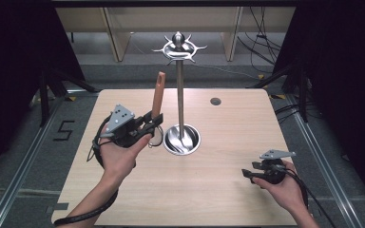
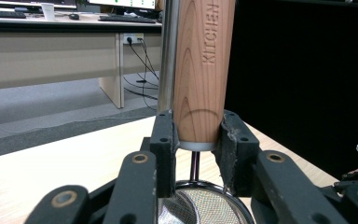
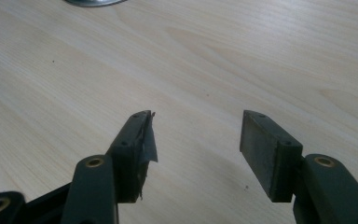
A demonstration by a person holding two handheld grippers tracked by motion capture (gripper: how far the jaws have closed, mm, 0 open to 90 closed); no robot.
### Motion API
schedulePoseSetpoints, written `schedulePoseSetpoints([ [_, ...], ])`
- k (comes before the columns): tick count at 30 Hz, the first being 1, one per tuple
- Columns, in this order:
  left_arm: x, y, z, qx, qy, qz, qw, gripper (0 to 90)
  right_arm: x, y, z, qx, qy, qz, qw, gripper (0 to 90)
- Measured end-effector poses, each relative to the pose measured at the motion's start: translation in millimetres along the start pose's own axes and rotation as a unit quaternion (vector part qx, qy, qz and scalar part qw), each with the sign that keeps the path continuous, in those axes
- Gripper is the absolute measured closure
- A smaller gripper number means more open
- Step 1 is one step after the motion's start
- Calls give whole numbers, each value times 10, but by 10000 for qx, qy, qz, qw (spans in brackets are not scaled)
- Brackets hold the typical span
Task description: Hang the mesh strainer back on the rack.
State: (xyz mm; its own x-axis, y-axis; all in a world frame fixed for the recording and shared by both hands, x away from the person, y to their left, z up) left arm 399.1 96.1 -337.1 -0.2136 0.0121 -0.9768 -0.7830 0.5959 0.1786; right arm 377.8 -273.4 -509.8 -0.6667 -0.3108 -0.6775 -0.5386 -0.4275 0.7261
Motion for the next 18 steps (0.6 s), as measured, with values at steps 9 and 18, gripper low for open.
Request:
schedulePoseSetpoints([
  [9,-55,3,20,-43,-46,-41,10000,690,-2,6,8,12,-11,44,10000,447],
  [18,-146,7,16,-51,-45,-138,9999,690,-6,2,10,10,-15,6,10000,446],
])
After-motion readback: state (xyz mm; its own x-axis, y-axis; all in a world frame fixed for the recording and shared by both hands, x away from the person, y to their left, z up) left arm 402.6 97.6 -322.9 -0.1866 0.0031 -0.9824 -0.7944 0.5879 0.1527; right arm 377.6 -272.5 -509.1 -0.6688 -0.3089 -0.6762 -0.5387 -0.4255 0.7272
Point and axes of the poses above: each handheld gripper's, and its own axes: y roughly backward along the jaws, x roughly out of its underside, z roughly to its left, the point moved 5 cm from there along -y, roughly forward along the jaws, and after that the axes turned 1 degree about -y, right-handed, at the moved point
